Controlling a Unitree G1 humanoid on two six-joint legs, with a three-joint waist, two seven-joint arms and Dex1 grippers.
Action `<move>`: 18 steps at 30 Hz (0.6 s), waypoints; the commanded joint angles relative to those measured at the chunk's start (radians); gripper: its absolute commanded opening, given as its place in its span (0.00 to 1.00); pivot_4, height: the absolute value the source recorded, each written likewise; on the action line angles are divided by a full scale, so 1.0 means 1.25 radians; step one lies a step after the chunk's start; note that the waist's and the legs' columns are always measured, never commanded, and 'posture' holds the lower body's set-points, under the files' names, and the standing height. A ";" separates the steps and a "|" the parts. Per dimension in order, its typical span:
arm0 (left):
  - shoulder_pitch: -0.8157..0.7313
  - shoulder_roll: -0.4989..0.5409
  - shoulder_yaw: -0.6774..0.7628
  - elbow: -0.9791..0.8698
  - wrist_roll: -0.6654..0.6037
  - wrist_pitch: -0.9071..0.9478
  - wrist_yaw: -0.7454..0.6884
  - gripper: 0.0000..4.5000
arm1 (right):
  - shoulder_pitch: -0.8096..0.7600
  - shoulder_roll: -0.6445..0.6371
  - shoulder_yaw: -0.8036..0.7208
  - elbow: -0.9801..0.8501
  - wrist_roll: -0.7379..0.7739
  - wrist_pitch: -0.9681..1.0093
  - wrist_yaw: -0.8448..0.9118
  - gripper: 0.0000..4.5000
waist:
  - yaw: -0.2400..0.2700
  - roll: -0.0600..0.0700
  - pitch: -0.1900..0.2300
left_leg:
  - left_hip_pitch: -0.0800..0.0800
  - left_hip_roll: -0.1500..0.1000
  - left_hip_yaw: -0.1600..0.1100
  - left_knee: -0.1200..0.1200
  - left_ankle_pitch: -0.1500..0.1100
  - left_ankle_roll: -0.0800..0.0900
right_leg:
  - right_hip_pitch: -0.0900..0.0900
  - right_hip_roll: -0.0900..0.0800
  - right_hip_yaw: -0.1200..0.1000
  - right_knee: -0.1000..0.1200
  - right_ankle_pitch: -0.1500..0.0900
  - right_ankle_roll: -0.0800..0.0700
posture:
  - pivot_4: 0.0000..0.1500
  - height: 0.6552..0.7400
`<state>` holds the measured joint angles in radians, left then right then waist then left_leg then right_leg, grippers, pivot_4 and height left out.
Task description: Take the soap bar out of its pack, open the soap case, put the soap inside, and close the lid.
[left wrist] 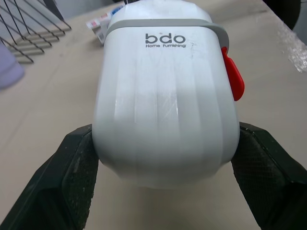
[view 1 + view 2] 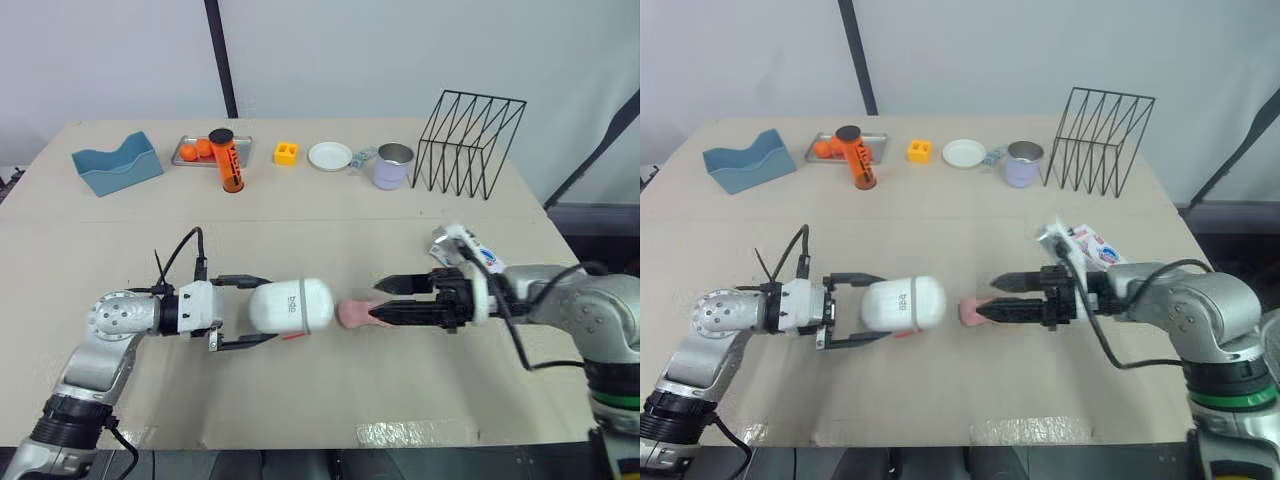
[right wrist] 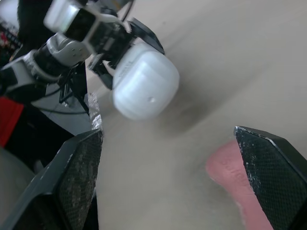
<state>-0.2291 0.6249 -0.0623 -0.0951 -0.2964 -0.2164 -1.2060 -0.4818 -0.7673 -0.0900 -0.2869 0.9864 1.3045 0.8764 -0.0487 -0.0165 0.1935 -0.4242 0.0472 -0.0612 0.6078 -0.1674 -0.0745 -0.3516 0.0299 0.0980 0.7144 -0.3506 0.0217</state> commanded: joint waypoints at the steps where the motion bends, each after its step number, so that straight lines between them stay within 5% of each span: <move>1: -0.005 -0.012 0.000 -0.044 0.028 -0.044 0.040 0.81 | -0.037 0.042 -0.057 0.006 0.087 0.119 -0.092 1.00 | 0.001 0.000 0.000 | 0.000 0.000 0.000 0.000 0.000 0.000 | 0.000 0.000 0.000 0.000 0.000 0.000 | 1.00 1.00; 8: 0.002 -0.033 -0.031 -0.060 0.089 -0.087 0.099 0.81 | -0.100 0.165 -0.123 0.063 0.187 0.248 -0.242 1.00 | 0.000 0.000 0.000 | -0.001 0.000 0.000 0.000 0.000 0.000 | -0.001 0.000 0.000 0.000 0.000 0.000 | 1.00 1.00; 18: 0.001 -0.039 -0.058 -0.080 0.089 -0.069 0.127 0.81 | -0.099 0.192 -0.104 0.098 0.275 0.248 -0.378 1.00 | 0.000 0.000 0.000 | -0.003 0.000 0.000 0.000 0.000 0.000 | -0.003 0.000 0.000 0.000 0.000 0.000 | 1.00 1.00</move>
<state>-0.2265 0.5754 -0.1389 -0.1443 -0.1736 -0.3025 -1.0646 -0.6022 -0.5306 -0.2058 -0.1532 1.2862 1.6139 0.4236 -0.0484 -0.0169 0.1932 -0.4274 0.0470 -0.0610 0.6076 -0.1678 -0.0739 -0.3549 0.0302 0.0981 0.7146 -0.3507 0.0219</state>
